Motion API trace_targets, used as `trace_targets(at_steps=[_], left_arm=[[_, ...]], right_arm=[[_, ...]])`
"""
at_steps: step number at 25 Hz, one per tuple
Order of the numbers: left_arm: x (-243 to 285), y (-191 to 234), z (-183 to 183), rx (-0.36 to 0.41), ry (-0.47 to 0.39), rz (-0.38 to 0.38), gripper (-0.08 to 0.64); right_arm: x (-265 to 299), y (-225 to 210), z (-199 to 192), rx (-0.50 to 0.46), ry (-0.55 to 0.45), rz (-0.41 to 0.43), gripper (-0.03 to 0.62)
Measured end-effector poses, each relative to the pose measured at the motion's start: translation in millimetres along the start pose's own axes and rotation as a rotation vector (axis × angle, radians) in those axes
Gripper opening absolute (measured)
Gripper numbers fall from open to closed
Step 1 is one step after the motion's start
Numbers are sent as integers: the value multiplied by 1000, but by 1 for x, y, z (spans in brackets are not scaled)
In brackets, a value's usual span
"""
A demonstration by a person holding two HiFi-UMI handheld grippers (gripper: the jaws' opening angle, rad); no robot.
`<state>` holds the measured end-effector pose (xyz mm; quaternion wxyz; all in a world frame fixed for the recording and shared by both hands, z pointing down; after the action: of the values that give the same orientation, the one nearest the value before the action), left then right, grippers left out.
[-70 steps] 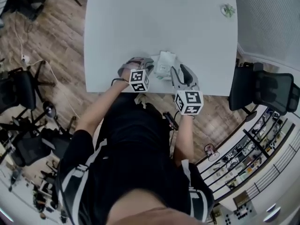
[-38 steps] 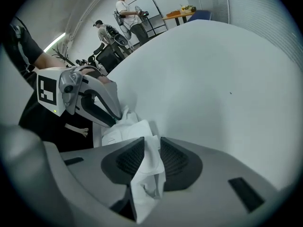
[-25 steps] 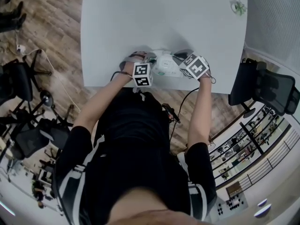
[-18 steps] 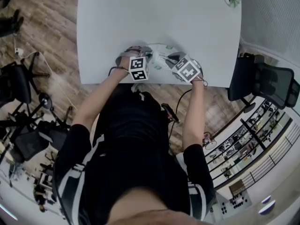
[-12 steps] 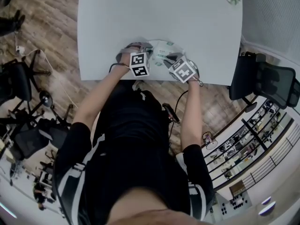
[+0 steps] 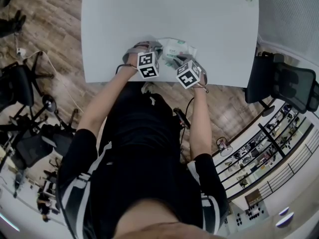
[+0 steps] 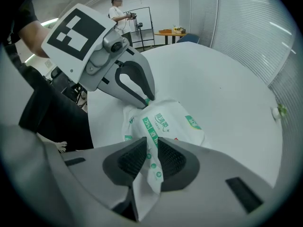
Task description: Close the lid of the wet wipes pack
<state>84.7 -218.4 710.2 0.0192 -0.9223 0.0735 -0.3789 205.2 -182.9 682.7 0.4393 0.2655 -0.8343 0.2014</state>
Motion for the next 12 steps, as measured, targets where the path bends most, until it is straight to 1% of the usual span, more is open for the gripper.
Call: trace_targets(at_steps=[6, 9, 12], left_arm=[[1, 0, -2, 4, -3, -2, 81], [1, 3, -2, 0, -9, 1, 81], [0, 3, -2, -8, -7, 3, 81]], right_arm=[[6, 3, 0, -34, 36, -39, 92], [10, 4, 2, -51, 64, -45, 94], [11, 4, 3, -50, 63, -47, 94]])
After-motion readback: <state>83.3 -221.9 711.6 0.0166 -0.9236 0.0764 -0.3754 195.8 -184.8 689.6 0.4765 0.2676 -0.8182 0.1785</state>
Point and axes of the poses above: the fingertips, and each gripper's own axes: x forward along the fingers, y to its left, z out of its top, the point moved 9 cm from there along -x, backward along the fingers, and after that the axes turned 14 degrees about -y, right-handed, at the moved point
